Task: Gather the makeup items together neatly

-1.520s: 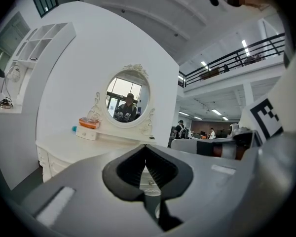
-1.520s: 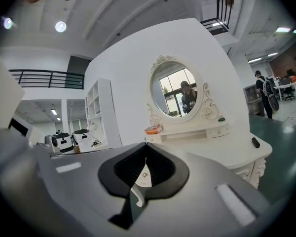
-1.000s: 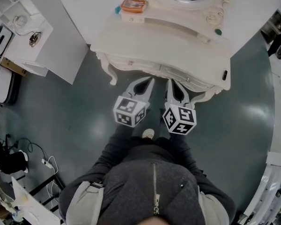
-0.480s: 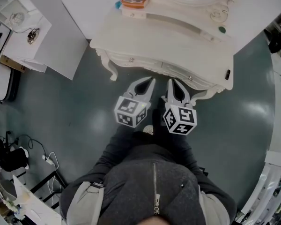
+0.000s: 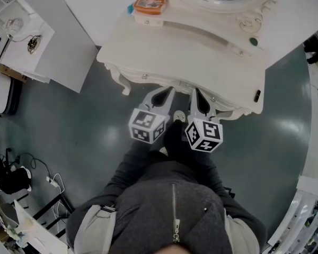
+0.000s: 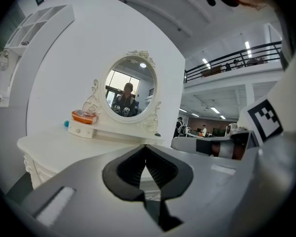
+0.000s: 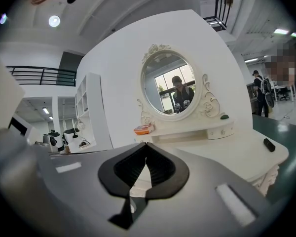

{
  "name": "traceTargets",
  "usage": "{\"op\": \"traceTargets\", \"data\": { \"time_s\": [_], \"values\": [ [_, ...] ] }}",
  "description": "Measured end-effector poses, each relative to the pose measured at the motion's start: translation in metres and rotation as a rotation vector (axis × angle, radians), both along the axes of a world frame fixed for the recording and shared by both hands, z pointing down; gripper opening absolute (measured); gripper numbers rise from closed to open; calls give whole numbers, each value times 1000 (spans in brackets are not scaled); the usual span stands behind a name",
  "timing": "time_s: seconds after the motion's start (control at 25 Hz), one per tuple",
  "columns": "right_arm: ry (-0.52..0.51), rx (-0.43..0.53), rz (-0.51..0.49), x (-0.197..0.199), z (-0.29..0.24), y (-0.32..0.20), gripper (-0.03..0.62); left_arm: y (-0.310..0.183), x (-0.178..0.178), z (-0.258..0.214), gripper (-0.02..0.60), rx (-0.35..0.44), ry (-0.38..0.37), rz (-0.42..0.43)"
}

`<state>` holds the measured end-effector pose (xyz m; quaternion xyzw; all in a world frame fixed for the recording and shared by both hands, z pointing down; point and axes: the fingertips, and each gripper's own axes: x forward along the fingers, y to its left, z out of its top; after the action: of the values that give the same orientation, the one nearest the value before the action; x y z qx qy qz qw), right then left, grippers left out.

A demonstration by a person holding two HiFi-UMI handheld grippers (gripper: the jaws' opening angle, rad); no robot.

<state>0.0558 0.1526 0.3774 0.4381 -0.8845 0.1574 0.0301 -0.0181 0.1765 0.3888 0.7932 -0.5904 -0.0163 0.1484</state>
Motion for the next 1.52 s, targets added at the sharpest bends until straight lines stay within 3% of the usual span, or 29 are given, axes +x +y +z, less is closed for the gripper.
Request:
{"op": "traceTargets", "data": {
  "time_s": [0.6,0.88,1.52],
  "values": [
    [4,-15,-139,-59,0,-135,5,-130,-41,1,11,-12,5,-84],
    [3,-39,-156,-66,7,-187,5,-174,-50,14,11,-44,17,-103],
    [-3,-75,-230,-77,18,-255,5,-239,-71,22,11,-50,31,-196]
  ]
}}
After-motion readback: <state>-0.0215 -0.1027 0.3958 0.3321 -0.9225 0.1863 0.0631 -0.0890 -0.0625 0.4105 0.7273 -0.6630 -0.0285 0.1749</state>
